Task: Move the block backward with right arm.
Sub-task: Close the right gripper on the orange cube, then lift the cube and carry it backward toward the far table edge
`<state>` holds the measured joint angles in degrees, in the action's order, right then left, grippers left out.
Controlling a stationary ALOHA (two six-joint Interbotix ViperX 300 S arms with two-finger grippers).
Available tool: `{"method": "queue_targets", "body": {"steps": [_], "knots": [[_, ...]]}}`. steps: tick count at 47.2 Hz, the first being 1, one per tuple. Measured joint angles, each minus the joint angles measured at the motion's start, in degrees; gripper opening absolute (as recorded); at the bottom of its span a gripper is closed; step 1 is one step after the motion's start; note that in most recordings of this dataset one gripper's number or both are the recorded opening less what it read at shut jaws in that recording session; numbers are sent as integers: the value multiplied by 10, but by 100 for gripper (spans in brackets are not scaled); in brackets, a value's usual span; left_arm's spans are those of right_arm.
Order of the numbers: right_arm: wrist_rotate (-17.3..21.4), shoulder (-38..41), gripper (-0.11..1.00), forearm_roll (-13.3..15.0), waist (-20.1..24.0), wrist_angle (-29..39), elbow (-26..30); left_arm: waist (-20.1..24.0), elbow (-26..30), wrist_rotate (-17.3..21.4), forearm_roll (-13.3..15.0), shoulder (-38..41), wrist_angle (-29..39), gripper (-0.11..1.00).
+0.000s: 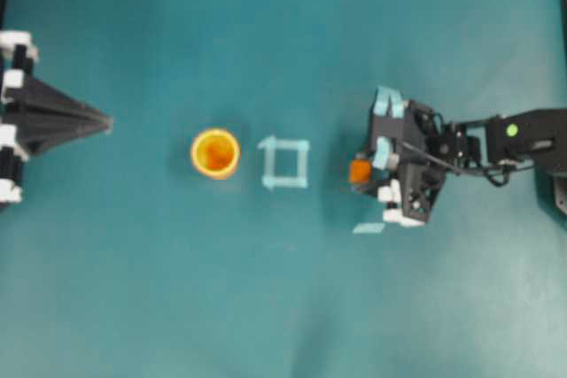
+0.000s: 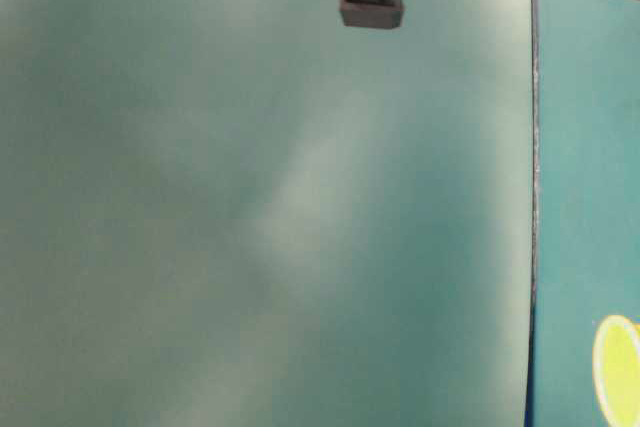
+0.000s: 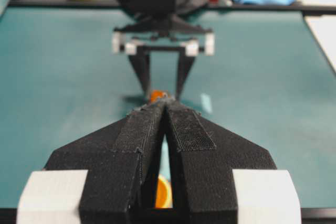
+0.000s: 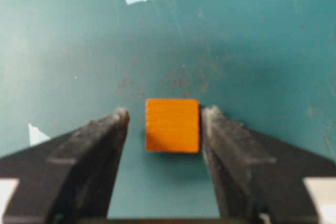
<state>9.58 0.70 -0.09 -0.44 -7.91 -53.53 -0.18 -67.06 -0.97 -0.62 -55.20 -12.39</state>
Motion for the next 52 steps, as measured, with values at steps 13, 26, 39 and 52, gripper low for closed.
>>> {"method": "queue_targets", "body": {"steps": [13,26,39,52], "knots": [[0,4,54,0,-2,-4,0,0,0,0,0,-1,0,0],[3,-27,41,0,-4,62,24,0,2,0,0,0,0,0],[5,-106,41,0,-4,213,78,0,2,0,0,-1,1,0],[4,-154,41,0,-6,294,125,0,3,0,1,-1,1,0]]}}
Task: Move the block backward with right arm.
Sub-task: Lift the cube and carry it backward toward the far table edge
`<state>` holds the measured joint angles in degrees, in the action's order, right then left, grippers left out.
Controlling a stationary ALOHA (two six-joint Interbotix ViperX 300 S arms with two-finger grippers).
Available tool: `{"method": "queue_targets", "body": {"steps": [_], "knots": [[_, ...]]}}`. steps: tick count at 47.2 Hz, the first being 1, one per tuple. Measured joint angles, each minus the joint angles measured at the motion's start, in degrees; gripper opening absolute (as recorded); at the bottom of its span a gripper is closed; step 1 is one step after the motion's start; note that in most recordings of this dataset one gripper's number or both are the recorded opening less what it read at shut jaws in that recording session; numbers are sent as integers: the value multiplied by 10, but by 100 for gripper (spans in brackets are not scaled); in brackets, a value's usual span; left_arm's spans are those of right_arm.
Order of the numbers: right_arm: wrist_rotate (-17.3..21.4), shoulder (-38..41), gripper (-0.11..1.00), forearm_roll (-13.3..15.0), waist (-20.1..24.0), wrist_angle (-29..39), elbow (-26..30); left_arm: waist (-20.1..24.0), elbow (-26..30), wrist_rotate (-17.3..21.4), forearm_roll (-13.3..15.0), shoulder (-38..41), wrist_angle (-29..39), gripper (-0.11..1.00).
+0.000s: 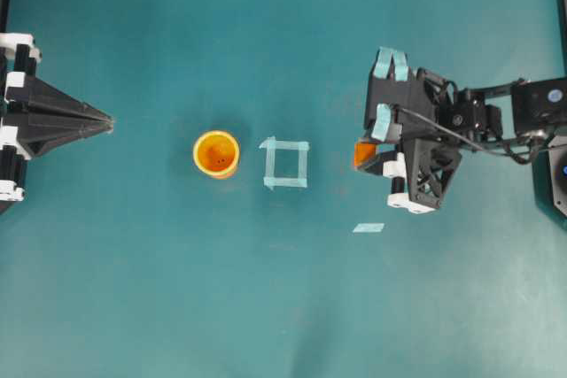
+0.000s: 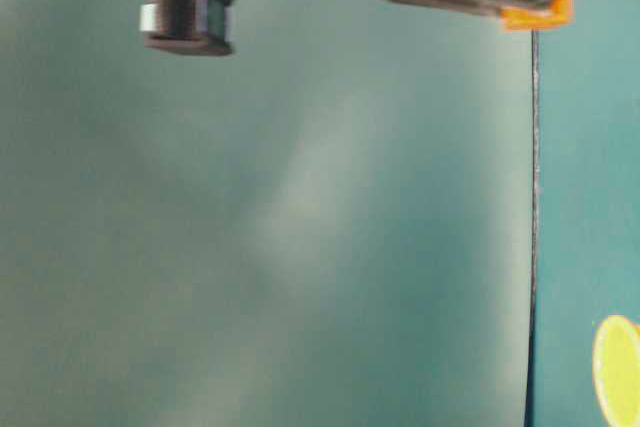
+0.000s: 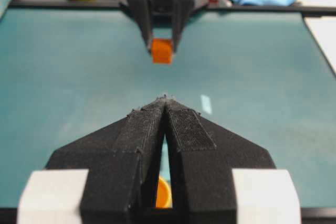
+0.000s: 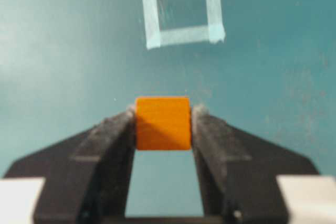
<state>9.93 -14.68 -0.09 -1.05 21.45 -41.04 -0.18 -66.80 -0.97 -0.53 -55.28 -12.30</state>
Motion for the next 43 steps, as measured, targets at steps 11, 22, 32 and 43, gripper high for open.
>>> {"method": "queue_targets", "body": {"steps": [11,22,32,43], "knots": [[0,-7,41,2,-40,7,26,0,1,0,-1,0,0,0],[0,-7,41,2,-120,8,32,0,1,0,-1,-1,0,0],[-3,-7,41,3,-195,8,40,0,1,0,-1,-1,0,0],[-6,11,41,11,-262,8,63,0,1,0,-1,-1,0,0]]}}
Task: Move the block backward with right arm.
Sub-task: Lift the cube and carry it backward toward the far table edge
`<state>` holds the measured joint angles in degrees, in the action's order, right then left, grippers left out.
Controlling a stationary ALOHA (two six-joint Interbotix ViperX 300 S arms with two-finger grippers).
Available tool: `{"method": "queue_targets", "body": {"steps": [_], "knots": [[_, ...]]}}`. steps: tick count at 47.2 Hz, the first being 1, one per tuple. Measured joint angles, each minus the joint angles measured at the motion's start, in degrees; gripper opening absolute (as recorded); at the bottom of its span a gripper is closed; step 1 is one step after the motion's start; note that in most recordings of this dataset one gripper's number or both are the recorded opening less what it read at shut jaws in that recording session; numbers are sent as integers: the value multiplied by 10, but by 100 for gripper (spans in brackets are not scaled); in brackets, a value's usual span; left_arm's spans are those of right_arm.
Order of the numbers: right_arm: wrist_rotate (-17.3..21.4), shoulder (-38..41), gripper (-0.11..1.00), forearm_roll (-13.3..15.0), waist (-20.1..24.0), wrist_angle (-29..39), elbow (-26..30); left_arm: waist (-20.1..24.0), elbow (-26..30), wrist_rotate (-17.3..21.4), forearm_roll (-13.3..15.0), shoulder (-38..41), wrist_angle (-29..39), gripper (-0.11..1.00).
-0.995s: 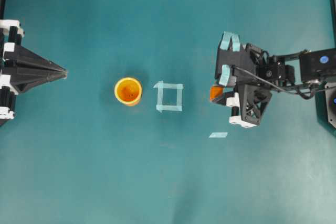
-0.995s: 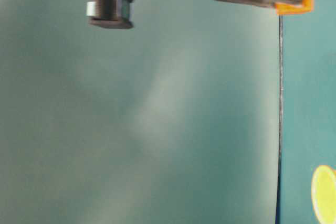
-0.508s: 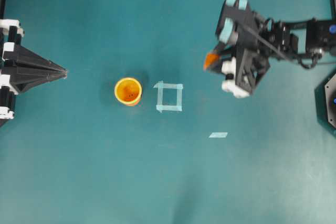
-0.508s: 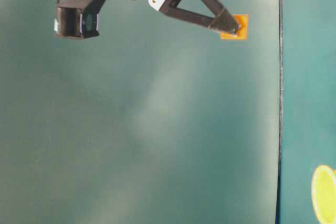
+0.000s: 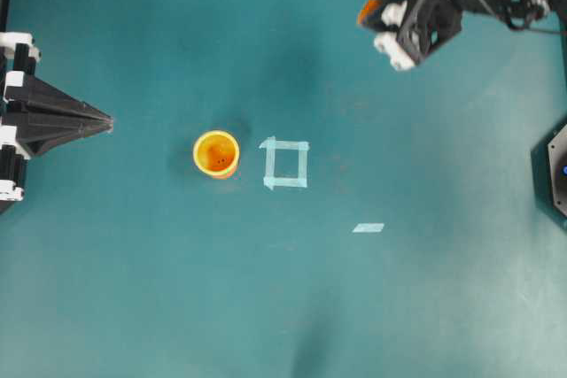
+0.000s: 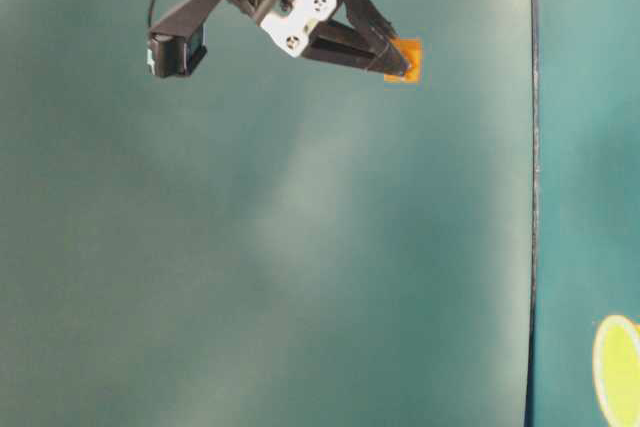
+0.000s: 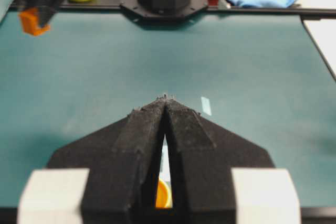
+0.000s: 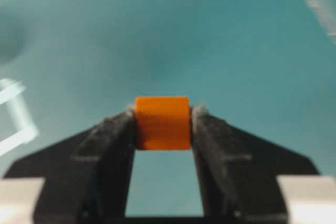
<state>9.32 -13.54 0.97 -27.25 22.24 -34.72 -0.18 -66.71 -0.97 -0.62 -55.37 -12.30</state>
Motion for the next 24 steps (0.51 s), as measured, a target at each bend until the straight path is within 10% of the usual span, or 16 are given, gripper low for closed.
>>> {"method": "queue_targets", "body": {"steps": [24], "knots": [[-4,84,41,47,-95,0,85,0,0,0,1,0,1,0]]}}
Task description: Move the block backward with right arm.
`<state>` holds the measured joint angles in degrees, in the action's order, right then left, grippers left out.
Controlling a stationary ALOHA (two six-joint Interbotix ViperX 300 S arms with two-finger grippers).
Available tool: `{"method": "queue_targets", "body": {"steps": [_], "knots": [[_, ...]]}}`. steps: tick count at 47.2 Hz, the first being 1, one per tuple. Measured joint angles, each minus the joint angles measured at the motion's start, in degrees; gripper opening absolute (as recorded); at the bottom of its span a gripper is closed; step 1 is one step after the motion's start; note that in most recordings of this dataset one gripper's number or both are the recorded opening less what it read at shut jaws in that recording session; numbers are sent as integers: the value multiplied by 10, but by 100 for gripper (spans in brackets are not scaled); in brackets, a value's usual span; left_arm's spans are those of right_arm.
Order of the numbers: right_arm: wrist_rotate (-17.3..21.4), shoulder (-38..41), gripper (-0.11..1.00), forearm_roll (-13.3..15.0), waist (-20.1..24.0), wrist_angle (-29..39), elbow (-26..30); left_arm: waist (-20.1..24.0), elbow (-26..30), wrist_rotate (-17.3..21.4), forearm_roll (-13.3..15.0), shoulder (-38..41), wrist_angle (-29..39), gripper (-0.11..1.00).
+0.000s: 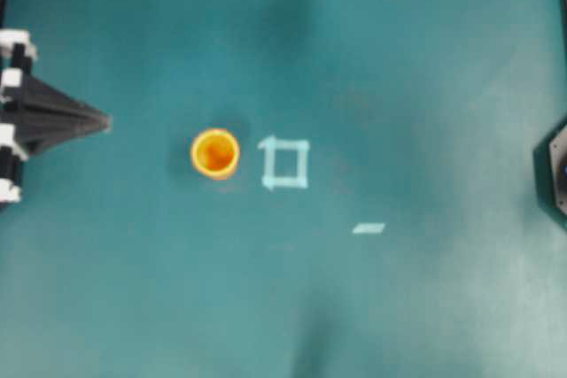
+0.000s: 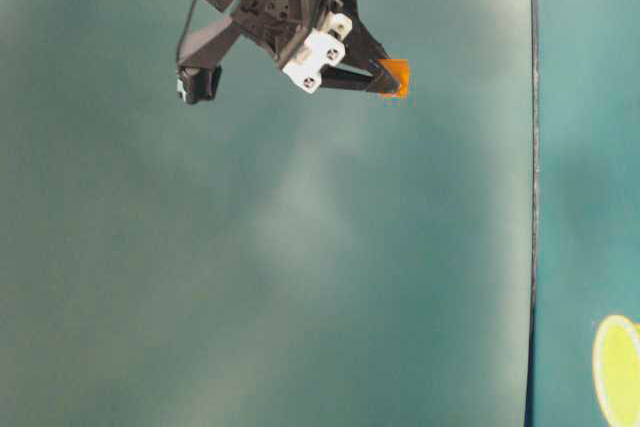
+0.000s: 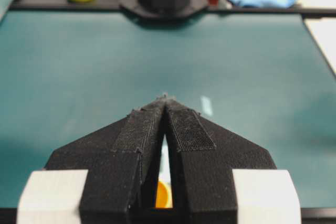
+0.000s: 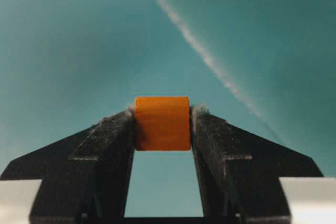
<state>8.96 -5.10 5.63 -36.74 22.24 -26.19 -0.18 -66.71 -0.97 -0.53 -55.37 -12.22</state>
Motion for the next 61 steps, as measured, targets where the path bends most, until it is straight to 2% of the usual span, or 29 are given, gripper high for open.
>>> {"method": "queue_targets", "body": {"steps": [11,19,61], "knots": [[2,25,41,0,-38,-3,27,0,0,0,-1,-1,0,0],[2,31,41,1,-48,-3,35,0,0,0,-1,-1,0,0],[4,32,41,1,-49,-4,35,0,1,0,-1,-1,0,0]]}}
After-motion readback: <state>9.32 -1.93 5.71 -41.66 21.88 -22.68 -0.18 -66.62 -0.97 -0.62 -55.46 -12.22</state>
